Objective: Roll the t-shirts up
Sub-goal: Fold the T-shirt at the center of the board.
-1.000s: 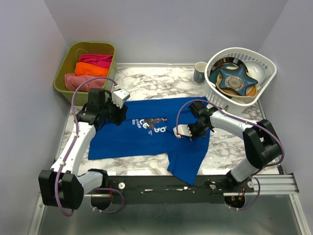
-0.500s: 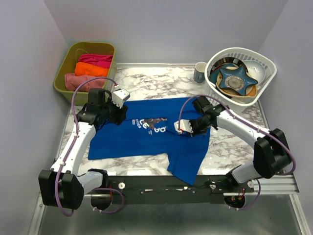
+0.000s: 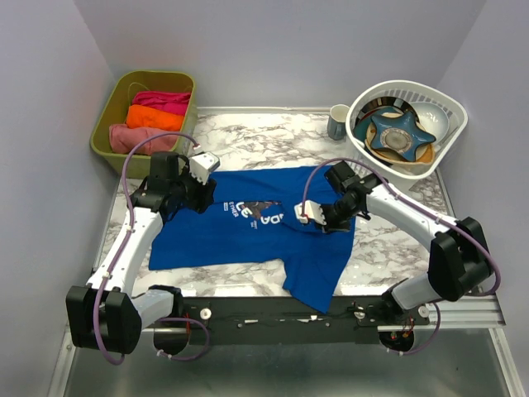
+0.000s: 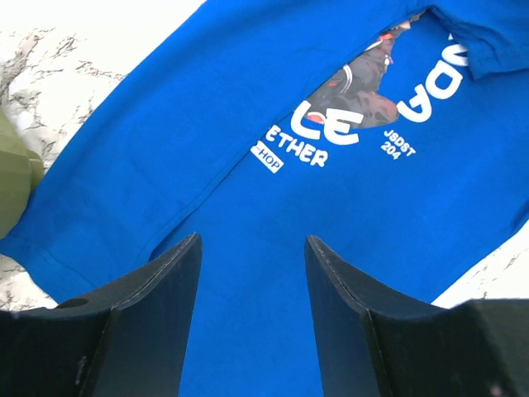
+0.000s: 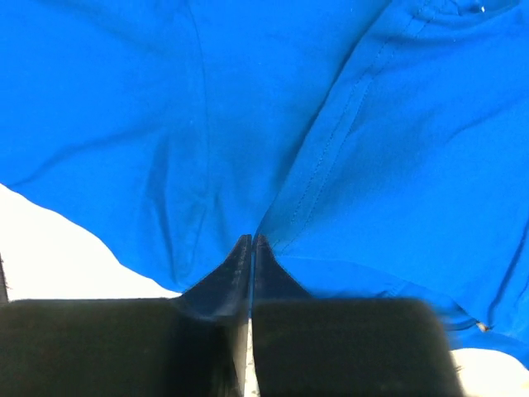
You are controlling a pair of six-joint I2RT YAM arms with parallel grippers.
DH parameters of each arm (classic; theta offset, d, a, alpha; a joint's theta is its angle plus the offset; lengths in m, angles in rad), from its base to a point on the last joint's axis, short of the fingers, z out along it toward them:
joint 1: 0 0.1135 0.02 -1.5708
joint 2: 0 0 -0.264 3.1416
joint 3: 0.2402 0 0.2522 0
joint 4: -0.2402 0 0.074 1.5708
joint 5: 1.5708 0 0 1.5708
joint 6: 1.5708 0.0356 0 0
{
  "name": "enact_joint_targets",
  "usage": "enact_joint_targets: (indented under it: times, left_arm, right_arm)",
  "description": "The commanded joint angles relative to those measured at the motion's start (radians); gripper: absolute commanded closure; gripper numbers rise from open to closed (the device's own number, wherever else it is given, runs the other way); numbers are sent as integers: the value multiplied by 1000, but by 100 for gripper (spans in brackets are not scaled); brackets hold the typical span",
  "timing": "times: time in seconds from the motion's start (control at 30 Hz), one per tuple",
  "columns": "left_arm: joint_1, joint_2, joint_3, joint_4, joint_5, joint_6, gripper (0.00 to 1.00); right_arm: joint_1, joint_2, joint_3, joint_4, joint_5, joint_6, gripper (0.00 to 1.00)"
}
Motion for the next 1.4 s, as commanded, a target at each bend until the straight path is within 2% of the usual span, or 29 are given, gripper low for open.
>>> enact_joint_targets:
  times: [0.0, 0.07, 0.17, 0.2, 0.23, 0.3, 0.37, 0.53, 0.83, 1.07, 1.37]
  left_arm:
    - [-7, 9, -11, 42, 62, -66, 39]
    - [-14, 13, -24, 65, 87, -161, 39]
    - [-67, 27, -43, 112, 134, -252, 38]
    - [-84, 32, -51, 152, 146, -320, 38]
    - [-115, 39, -63, 175, 154, -341, 38]
    - [-133, 73, -78, 253, 162, -480, 38]
    - [-142, 119, -101, 316, 165, -570, 37]
    - [-155, 223, -146, 520, 140, -848, 35]
    - [-294, 424, -94, 649, 117, -983, 34]
    - [-403, 562, -38, 675, 122, -1030, 36]
    - [-443, 687, 28, 657, 104, -1065, 37]
  right_arm:
    - [-1, 28, 17, -38, -28, 60, 78]
    - [-25, 25, 23, -17, -23, 97, 68]
    - [-108, 26, 134, -16, -122, 236, 61]
    - [-134, 37, 183, -15, -146, 331, 60]
    - [-160, 66, 264, -9, -172, 379, 59]
    - [-228, 98, 339, 52, -190, 507, 59]
    - [-243, 149, 409, 127, -102, 551, 60]
    - [-243, 264, 448, 203, 36, 487, 68]
    - [-242, 453, 483, 290, 195, 375, 80]
    - [-242, 546, 520, 292, 253, 303, 82]
    - [-242, 594, 544, 278, 251, 300, 82]
